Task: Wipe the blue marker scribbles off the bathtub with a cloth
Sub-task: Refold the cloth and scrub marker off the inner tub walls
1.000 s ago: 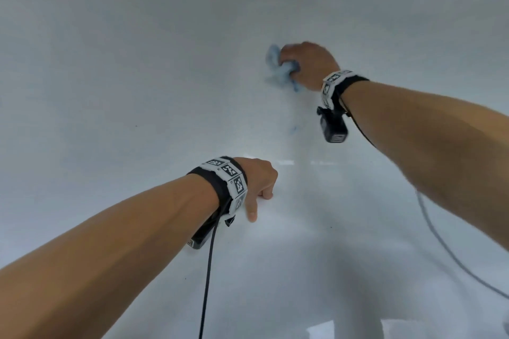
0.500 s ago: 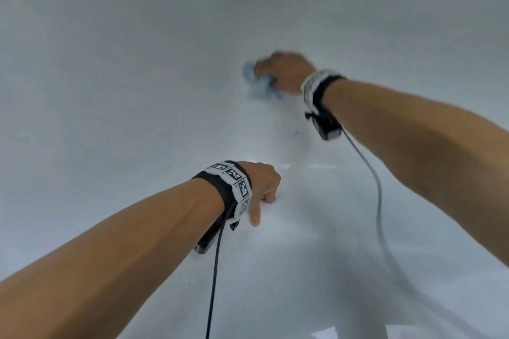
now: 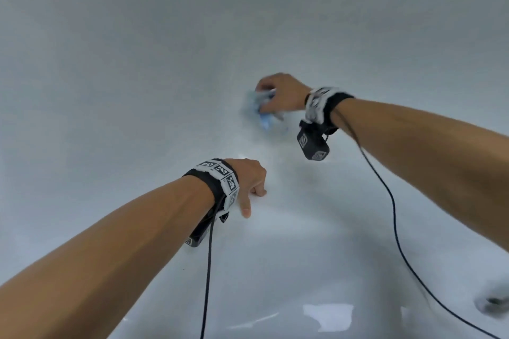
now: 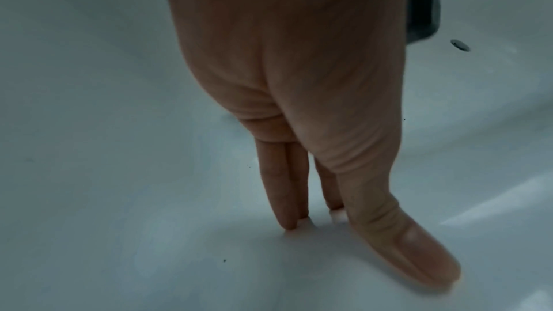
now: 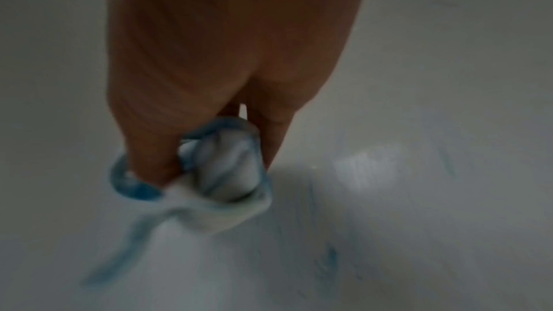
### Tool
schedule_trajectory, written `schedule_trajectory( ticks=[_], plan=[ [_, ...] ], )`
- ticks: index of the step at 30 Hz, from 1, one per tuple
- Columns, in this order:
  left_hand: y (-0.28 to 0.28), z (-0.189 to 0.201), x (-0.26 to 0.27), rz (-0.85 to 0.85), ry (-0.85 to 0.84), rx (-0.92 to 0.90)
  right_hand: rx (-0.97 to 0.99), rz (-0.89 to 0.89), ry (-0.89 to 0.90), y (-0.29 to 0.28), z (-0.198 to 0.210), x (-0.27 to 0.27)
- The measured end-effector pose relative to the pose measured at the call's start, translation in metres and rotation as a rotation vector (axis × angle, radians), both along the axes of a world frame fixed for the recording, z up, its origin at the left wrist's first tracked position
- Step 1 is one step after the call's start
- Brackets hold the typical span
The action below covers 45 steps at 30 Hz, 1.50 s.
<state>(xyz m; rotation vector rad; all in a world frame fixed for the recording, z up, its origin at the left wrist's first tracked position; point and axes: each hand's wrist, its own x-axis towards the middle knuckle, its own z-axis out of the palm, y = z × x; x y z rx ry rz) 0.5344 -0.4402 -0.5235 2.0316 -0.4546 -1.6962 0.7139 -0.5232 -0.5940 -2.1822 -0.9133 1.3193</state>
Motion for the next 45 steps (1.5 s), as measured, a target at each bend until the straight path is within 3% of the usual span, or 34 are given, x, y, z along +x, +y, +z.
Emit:
schedule_trajectory(
  ticks=[2, 3, 5, 7, 9, 12, 15, 18, 22, 23, 27, 29, 34, 39, 42, 45],
  plan=[
    [-0.001, 0.002, 0.001, -0.004, 0.009, 0.021, 0.026, -0.324, 0.107, -0.024, 0.004, 0.034],
    [-0.001, 0.002, 0.001, 0.004, 0.012, 0.027, 0.013, -0.376, 0.103, -0.039, 0.006, 0.048],
    [-0.003, -0.003, 0.001, 0.009, 0.019, 0.033, -0.083, -0.441, -0.038, -0.07, -0.001, 0.073],
    [-0.003, -0.007, 0.0, -0.005, 0.017, 0.044, -0.172, -0.55, -0.313, -0.097, -0.011, 0.087],
    [-0.003, -0.009, -0.001, -0.015, 0.01, 0.055, -0.123, -0.639, -0.369, -0.108, -0.016, 0.084],
    [-0.003, -0.01, -0.001, -0.005, 0.008, 0.052, -0.003, -0.548, -0.321, -0.1, -0.022, 0.066],
    [-0.002, -0.01, -0.001, 0.022, 0.017, 0.05, -0.04, -0.254, -0.373, -0.099, -0.028, 0.04],
    [-0.003, -0.012, -0.002, 0.053, 0.009, 0.054, -0.107, -0.101, -0.475, -0.103, -0.036, 0.008],
    [-0.003, -0.013, -0.002, 0.042, 0.012, 0.059, -0.106, 0.097, -0.437, -0.079, -0.02, 0.034],
    [-0.003, -0.013, -0.001, 0.032, 0.012, 0.061, -0.11, 0.025, -0.46, -0.072, -0.018, 0.054],
    [-0.003, -0.017, -0.003, 0.038, 0.0, 0.07, -0.061, -0.564, -0.584, -0.068, -0.022, 0.106],
    [-0.003, -0.019, -0.004, 0.038, 0.001, 0.06, 0.003, -0.584, -0.562, -0.064, -0.031, 0.099],
    [-0.004, -0.021, -0.002, 0.033, 0.027, 0.057, 0.109, -0.39, -0.492, -0.067, -0.045, 0.013],
    [-0.005, -0.019, -0.001, 0.008, 0.017, 0.051, 0.159, 0.071, -0.405, -0.079, -0.038, -0.057],
    [-0.004, -0.018, 0.0, -0.002, 0.02, 0.073, 0.118, 0.37, -0.434, -0.091, -0.037, -0.064],
    [-0.005, -0.017, -0.001, 0.006, 0.021, 0.086, 0.091, 0.621, -0.466, -0.072, -0.033, -0.033]
  ],
)
